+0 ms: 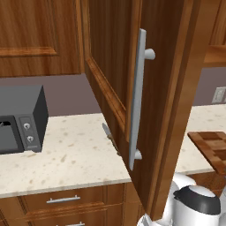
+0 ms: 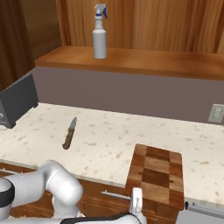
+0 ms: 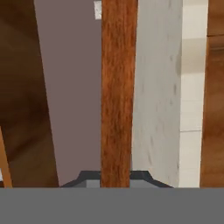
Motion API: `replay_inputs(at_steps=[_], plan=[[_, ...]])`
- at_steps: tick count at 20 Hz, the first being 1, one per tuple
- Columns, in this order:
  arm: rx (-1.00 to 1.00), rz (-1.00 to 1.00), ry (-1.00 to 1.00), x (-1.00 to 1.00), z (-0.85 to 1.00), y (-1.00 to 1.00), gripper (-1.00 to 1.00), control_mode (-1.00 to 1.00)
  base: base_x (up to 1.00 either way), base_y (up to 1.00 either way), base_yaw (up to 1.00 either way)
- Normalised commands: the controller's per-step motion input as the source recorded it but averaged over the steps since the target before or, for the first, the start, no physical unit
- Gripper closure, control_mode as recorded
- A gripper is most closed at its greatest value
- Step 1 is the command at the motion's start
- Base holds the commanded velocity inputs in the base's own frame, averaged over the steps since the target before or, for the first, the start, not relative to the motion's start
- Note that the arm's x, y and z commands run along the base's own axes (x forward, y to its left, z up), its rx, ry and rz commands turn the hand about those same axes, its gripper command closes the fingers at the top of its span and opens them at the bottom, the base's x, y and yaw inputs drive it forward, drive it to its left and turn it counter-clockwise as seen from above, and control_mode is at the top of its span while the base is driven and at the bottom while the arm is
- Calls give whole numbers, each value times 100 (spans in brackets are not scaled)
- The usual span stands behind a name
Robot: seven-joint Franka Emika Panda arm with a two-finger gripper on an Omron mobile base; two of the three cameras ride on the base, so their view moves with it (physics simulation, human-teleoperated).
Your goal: Move the cutting board and knife to the sink. Then move spray from the cabinet to the counter.
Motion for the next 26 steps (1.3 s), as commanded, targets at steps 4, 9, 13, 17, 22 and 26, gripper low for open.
replay_inputs(at_steps=[4,9,13,17,22,26], plan=[[-5,7,-39,-37,84,0,100,-100,0,0,0],[-6,10,-34,-23,80,0,100,-100,0,0,0],[-10,9,-23,-18,78,0,100,-100,0,0,0],[-10,2,-16,-23,48,0,100,-100,0,0,0],[-7,0,-11,-10,34,9,100,-100,0,0,0],[-4,0,0,0,0,13,100,-100,0,0,0]])
